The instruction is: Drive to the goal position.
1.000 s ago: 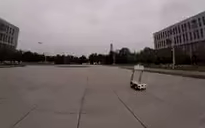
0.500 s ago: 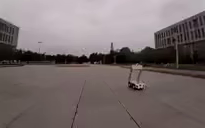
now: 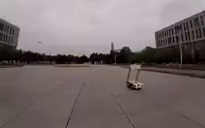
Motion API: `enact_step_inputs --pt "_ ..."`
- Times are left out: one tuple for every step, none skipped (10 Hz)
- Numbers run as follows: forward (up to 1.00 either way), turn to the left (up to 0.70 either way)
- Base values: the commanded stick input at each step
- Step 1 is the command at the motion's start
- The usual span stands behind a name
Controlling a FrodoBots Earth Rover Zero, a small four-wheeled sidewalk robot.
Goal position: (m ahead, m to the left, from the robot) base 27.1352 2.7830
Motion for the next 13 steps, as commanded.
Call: enact_step_inputs --pt "1.0 0.0" --pt "1.0 0.0" --pt "1.0 0.0" --pt "1.0 0.0" --pt "1.0 0.0" --pt "1.0 0.0" --pt "1.0 0.0" --pt "1.0 0.0" --pt "1.0 0.0" --pt "1.0 0.0" --pt "1.0 0.0" --pt "1.0 0.0" --pt "1.0 0.0"
